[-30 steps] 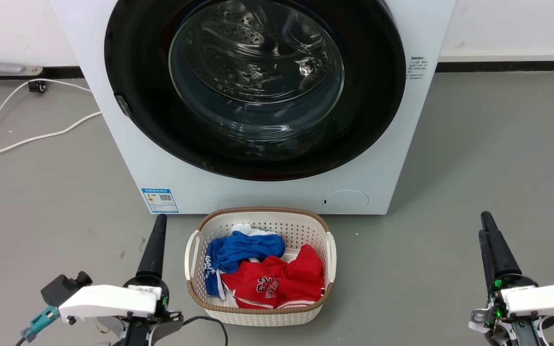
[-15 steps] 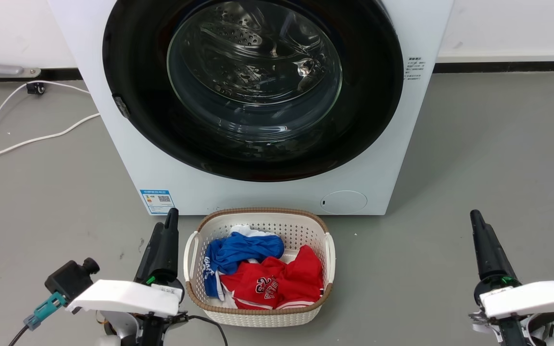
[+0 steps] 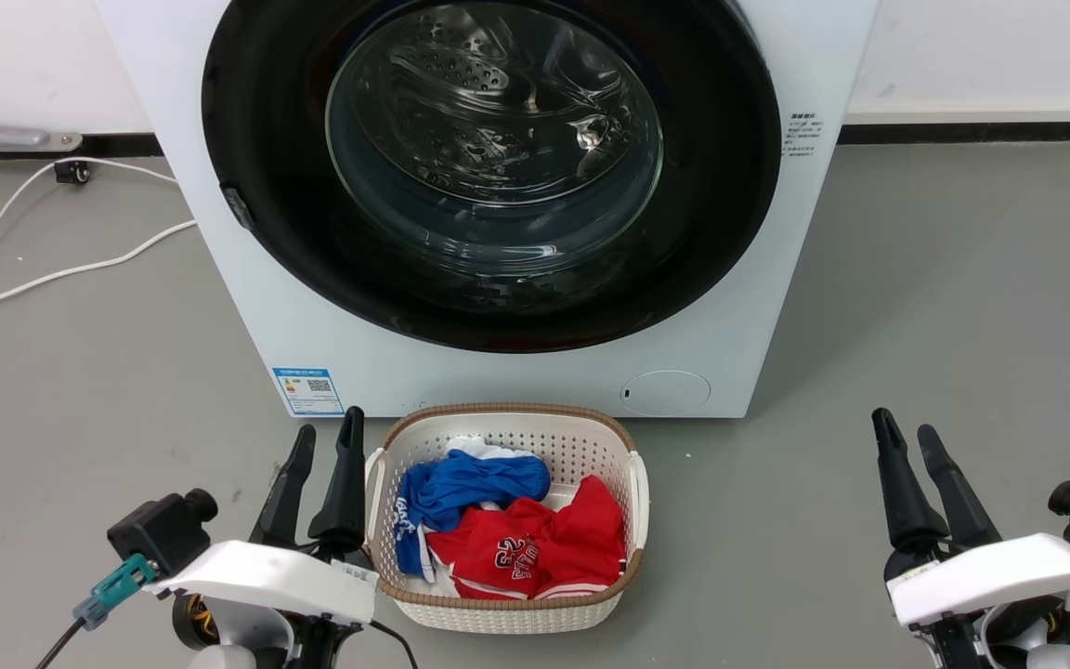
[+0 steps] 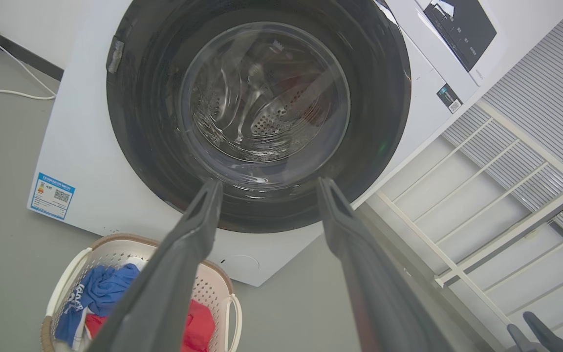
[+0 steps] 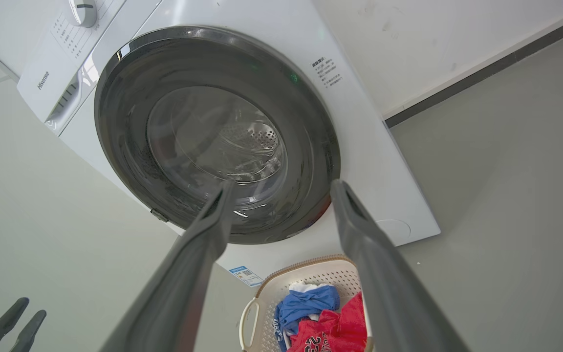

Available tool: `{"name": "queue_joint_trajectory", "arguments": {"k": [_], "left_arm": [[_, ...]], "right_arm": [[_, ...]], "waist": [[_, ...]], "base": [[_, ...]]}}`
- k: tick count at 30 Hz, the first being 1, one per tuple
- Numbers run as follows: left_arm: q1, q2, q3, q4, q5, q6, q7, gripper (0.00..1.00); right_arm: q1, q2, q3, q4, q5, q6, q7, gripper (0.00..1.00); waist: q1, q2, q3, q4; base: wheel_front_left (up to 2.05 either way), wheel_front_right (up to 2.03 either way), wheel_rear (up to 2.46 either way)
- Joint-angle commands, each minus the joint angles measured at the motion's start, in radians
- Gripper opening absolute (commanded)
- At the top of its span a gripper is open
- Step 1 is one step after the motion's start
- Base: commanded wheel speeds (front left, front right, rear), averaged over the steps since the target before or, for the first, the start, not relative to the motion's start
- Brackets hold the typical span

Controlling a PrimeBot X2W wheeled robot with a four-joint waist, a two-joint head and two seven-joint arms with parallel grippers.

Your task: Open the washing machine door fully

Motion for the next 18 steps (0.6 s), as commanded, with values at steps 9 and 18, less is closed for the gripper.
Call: {"name": "queue_joint_trajectory", "arguments": {"k": [9,18], "left_arm": [[-0.004,0.021,-0.011,-0.006,0.157,0.003,-0.033,1.0],[-0.015,0.042,-0.042,0.012,0.296,0.019,-0.056,1.0]], "right_arm": [[-0.003,0.003,0.004,-0.028,-0.139,0.002,0.0,1.0],[0.003,0.003,0.008,-0.039,-0.263,0.002,0.005,1.0]], "waist": [[-0.0001,0.0,-0.003,0.001],[-0.0001,0.0,-0.004,0.002]], "base": [[0.0,0.0,0.0],[0.0,0.0,0.0]]}}
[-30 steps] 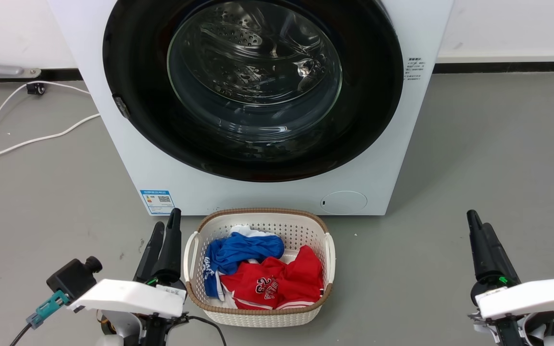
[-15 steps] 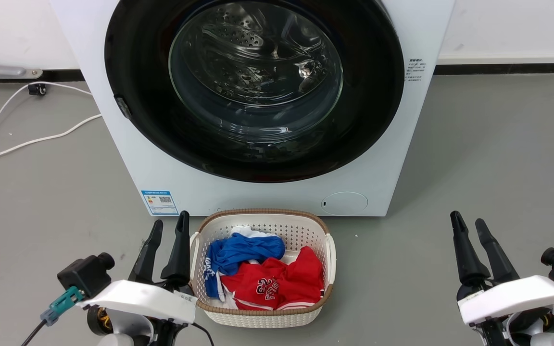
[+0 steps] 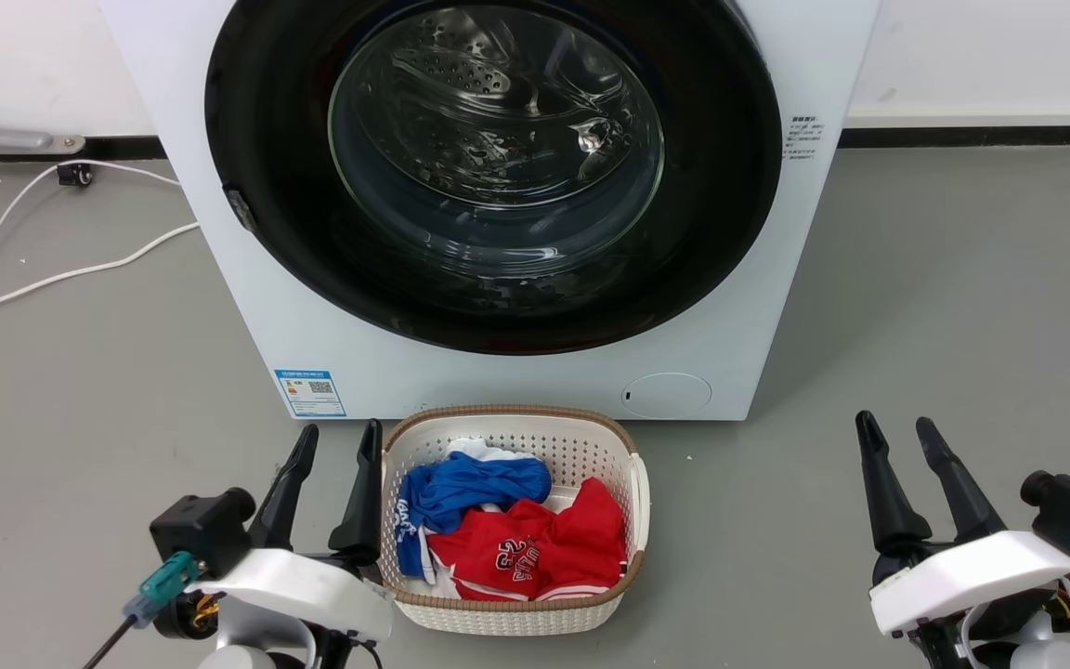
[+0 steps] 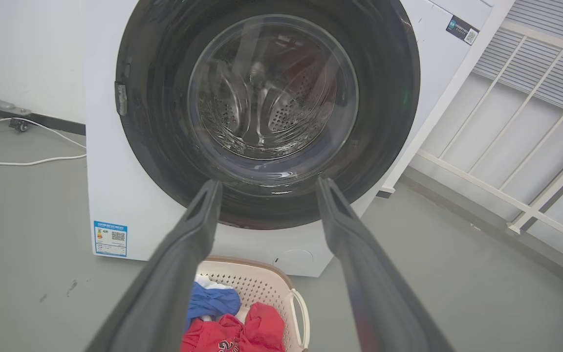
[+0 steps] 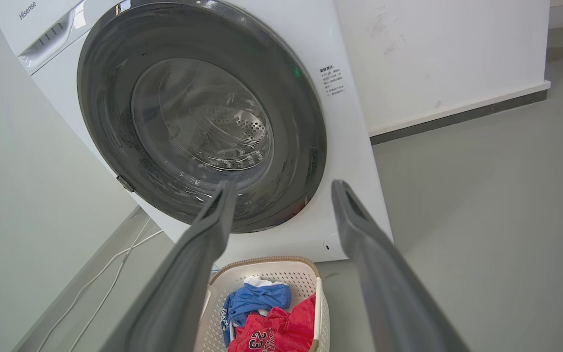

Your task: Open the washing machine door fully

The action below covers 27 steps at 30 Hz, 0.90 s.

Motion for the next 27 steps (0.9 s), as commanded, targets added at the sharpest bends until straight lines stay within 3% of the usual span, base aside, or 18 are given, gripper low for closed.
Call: {"name": "queue_joint_trajectory", "arguments": {"k": [1,27], "left_arm": [[-0.018,0.009,-0.008,-0.008,0.029,0.006,-0.009,1.0],[-0.044,0.035,-0.055,-0.004,0.257,0.049,-0.067,1.0]], "right_arm": [[0.002,0.001,0.0,-0.013,-0.032,0.002,0.001,1.0],[0.002,0.002,0.008,-0.039,-0.285,0.002,0.009,1.0]], "waist": [[0.0,-0.0001,0.001,0.0],[0.0,-0.0001,0.018,-0.004]], "base": [[0.0,0.0,0.0],[0.0,0.0,0.0]]}}
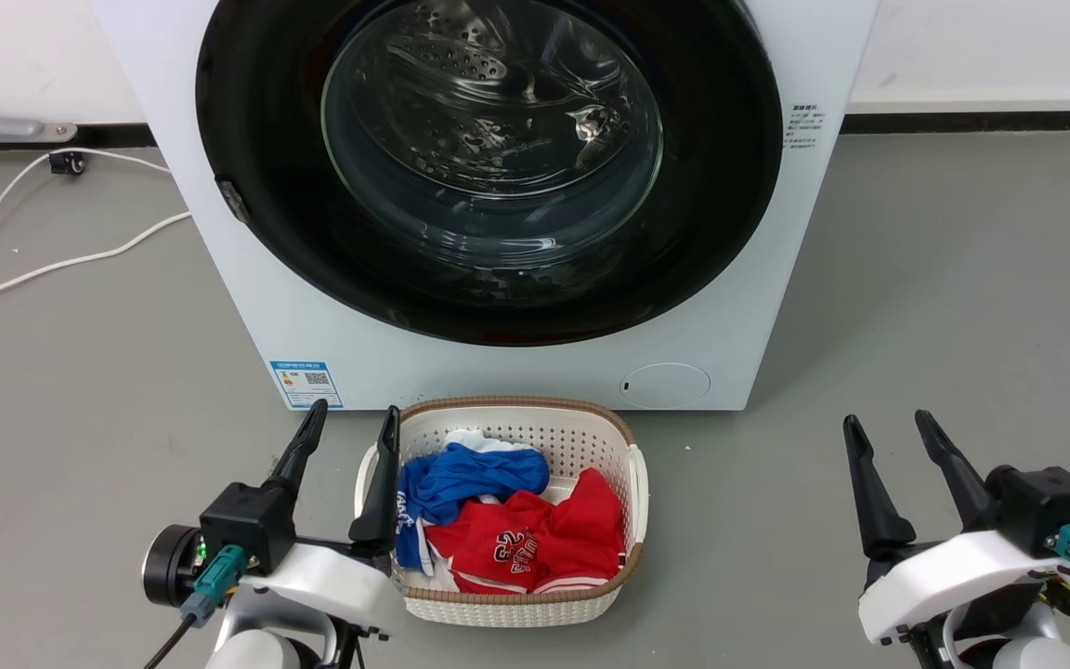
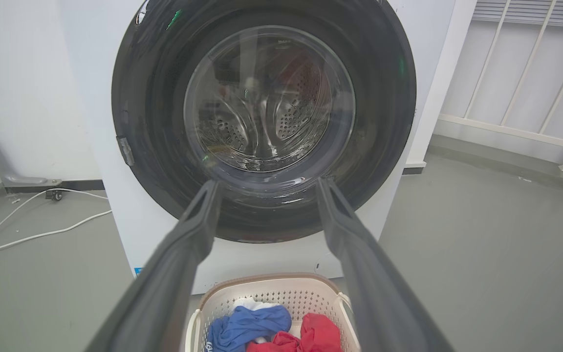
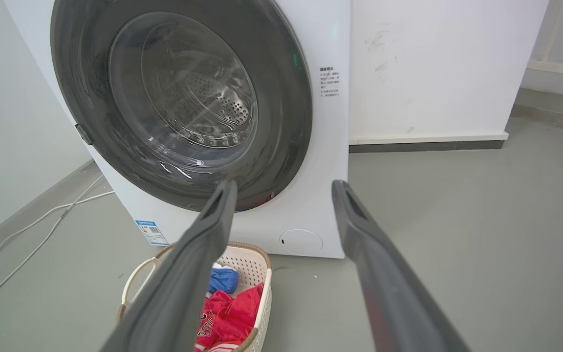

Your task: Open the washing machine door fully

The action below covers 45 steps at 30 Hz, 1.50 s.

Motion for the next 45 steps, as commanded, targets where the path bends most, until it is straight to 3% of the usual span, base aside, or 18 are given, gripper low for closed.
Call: {"name": "queue_joint_trajectory", "arguments": {"k": [1,25,45], "left_arm": [[-0.013,0.006,-0.003,-0.004,0.022,0.004,-0.008,1.0],[0.004,-0.011,0.014,0.029,0.128,-0.009,-0.053,1.0],[0.0,-0.025,0.036,0.065,0.103,-0.008,-0.051,1.0]], "right_arm": [[-0.002,0.002,0.002,-0.011,-0.022,0.002,-0.001,1.0],[-0.003,0.002,0.005,-0.01,-0.115,0.002,-0.025,1.0],[-0.02,0.002,-0.004,0.018,-0.082,0.002,-0.043,1.0]], "waist": [[0.0,0.0,0.001,0.0],[0.0,0.0,0.006,-0.001],[0.0,0.0,0.0,0.012]], "base": [[0.0,0.0,0.0],[0.0,0.0,0.0],[0.0,0.0,0.0]]}}
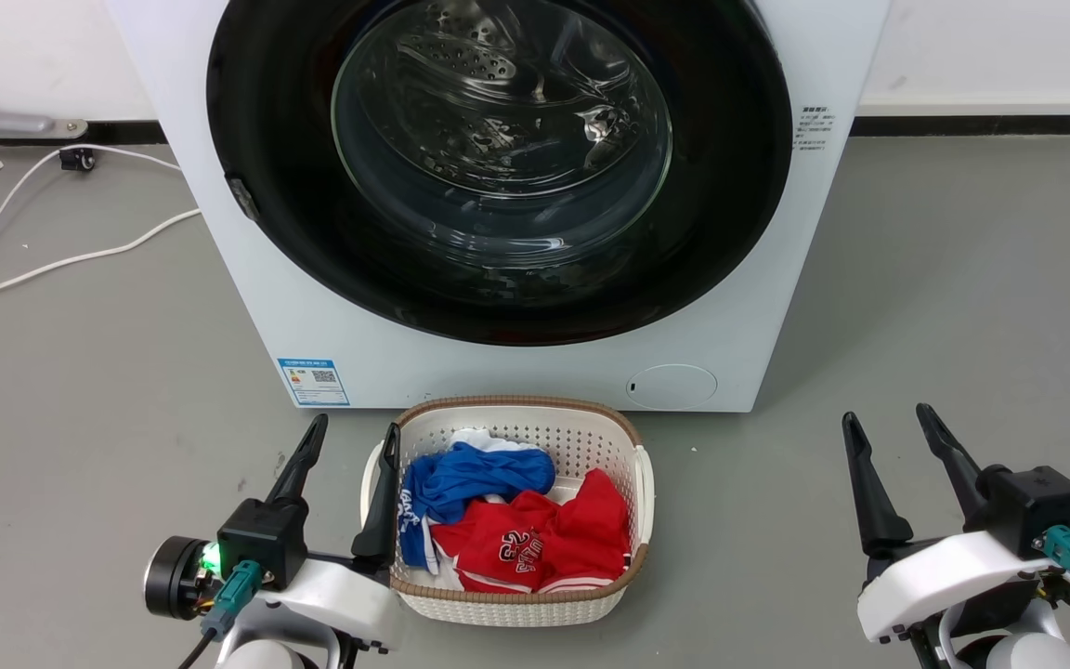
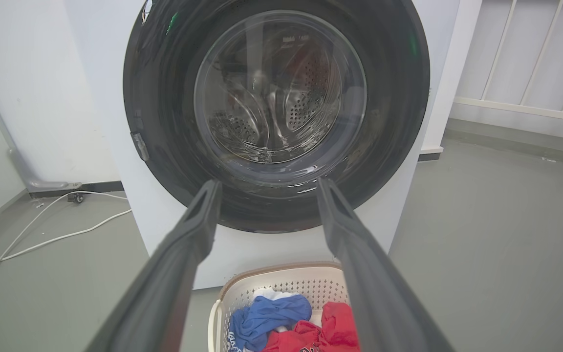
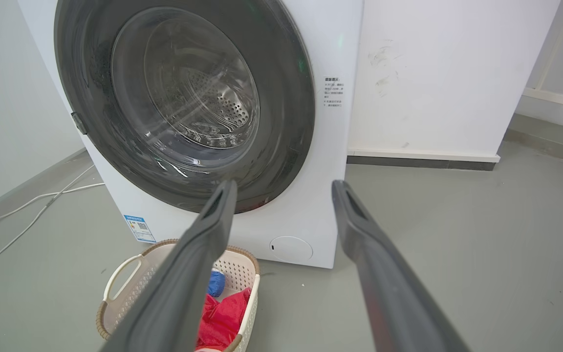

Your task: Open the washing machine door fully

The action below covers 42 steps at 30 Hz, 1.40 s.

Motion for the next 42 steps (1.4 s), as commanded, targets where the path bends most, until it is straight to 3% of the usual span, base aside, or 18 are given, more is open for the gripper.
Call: {"name": "queue_joint_trajectory", "arguments": {"k": [1,3,4,5,11,16,22,24,27,35,42], "left_arm": [[-0.003,-0.001,0.002,0.002,-0.005,-0.002,-0.003,1.0],[-0.006,-0.001,0.002,0.003,-0.005,-0.004,-0.003,1.0],[-0.007,-0.001,0.002,0.004,-0.005,-0.005,-0.003,1.0],[-0.009,-0.001,0.002,0.005,-0.004,-0.006,-0.003,1.0],[-0.012,-0.003,0.003,0.007,-0.002,-0.008,-0.003,1.0],[-0.009,-0.007,0.008,0.005,-0.008,-0.006,-0.003,1.0],[-0.012,-0.014,0.004,0.0,-0.008,-0.007,-0.003,1.0],[-0.019,-0.016,0.002,-0.005,-0.007,-0.007,-0.003,1.0],[-0.025,-0.02,0.0,-0.012,-0.009,-0.008,-0.003,1.0],[-0.073,-0.028,-0.003,-0.059,0.007,0.001,-0.003,1.0],[-0.138,-0.034,-0.011,-0.105,0.017,0.003,-0.003,1.0]], "right_arm": [[-0.009,0.002,-0.001,0.001,0.004,0.0,-0.005,1.0],[-0.008,0.002,0.0,0.001,0.013,0.0,-0.009,1.0],[-0.009,0.002,0.0,0.0,0.015,0.0,-0.013,0.43],[-0.009,0.002,0.0,-0.002,0.022,0.0,-0.013,0.0],[-0.004,0.002,-0.01,-0.003,0.089,0.0,-0.016,0.0],[-0.007,0.002,-0.004,0.004,0.548,0.0,-0.042,0.0],[-0.029,0.001,-0.039,-0.011,1.233,0.0,-0.035,0.0],[-0.044,0.001,-0.071,-0.004,1.407,0.0,-0.009,0.0],[-0.079,-0.006,-0.131,0.036,1.562,0.0,0.043,0.0],[-0.269,-0.142,-0.186,0.22,1.728,0.0,0.126,0.0],[-0.514,-0.287,-0.095,0.402,1.781,0.0,0.216,0.0]], "waist": [[0.0,0.0,0.0,0.001],[0.0,0.0,0.001,0.002],[0.0,0.0,0.001,0.002],[0.0,0.0,0.002,0.003],[0.0,0.0,0.002,0.004],[0.0,0.0,-0.001,0.006],[0.0,0.0,0.007,0.018],[0.0,0.0,0.017,0.022],[0.0,0.0,0.035,0.027],[0.0,0.0,0.126,0.043],[0.0,0.0,0.243,0.055]], "base": [[0.0,0.0,0.0],[0.0,0.0,0.0],[0.0,0.0,0.0],[0.0,0.0,0.0],[0.0,0.0,0.0],[0.0,0.0,0.0],[0.0,0.0,0.0],[0.0,0.0,0.0],[0.0,0.0,0.0],[0.0,0.0,0.0],[0.0,0.0,0.0]]}}
